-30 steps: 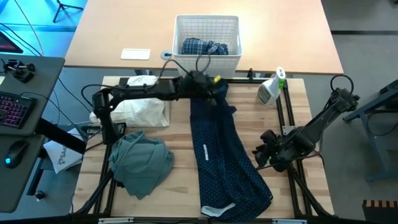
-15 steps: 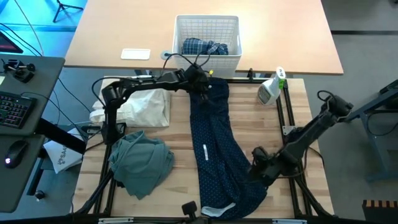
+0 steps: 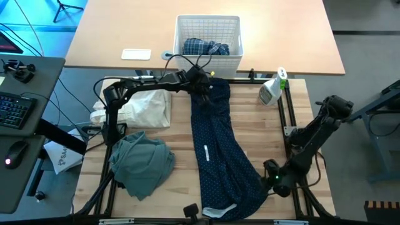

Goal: Fold Laundry from Bin
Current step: Fold the dark blue polo

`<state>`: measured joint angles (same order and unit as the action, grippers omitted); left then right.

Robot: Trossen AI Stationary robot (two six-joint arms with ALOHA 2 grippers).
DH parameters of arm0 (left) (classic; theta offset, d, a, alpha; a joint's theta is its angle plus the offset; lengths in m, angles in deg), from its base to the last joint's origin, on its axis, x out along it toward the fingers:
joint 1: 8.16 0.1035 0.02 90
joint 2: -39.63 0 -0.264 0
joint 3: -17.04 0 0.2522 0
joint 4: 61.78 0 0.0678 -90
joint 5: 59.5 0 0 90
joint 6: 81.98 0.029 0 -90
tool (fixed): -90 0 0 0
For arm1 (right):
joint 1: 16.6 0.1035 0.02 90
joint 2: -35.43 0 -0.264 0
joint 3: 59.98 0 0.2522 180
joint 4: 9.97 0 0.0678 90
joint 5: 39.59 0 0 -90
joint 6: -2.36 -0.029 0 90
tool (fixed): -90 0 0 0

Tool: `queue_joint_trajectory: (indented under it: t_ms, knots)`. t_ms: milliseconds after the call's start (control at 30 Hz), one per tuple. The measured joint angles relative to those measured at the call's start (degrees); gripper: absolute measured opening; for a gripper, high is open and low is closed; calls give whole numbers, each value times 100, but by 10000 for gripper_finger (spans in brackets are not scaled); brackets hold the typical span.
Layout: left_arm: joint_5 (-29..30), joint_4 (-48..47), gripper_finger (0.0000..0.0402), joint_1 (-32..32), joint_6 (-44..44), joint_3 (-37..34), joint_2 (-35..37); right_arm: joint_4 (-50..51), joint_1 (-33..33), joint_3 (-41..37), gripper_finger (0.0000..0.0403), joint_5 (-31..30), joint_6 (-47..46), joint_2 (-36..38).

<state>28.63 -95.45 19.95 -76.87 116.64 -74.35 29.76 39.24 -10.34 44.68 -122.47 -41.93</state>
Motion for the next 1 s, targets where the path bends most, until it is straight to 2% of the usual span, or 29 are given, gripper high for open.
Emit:
queue_joint_trajectory:
  t_ms: [100,233,433,500,633,800,900,1000]
  knots:
    - [-2,3,0,-57,-35,0,0,-727,10,-399,173,-156,-106,0]
    - [-3,-31,0,-139,-37,0,0,-747,4,-498,136,-270,103,2]
    - [-4,-95,0,-244,-40,0,2,-676,4,-498,31,18,912,2]
    - [-4,-120,0,-265,-41,0,12,-599,5,-438,9,97,1086,2]
    - [2,-97,0,-274,-57,-2,198,19,151,296,6,489,1074,33]
    - [39,357,0,-274,-55,0,441,2160,535,1906,3,468,469,44]
    - [90,785,0,-263,-51,2,472,3258,616,2699,2,165,339,48]
    - [112,868,0,-185,-32,2,450,3302,476,3042,1,-651,917,56]
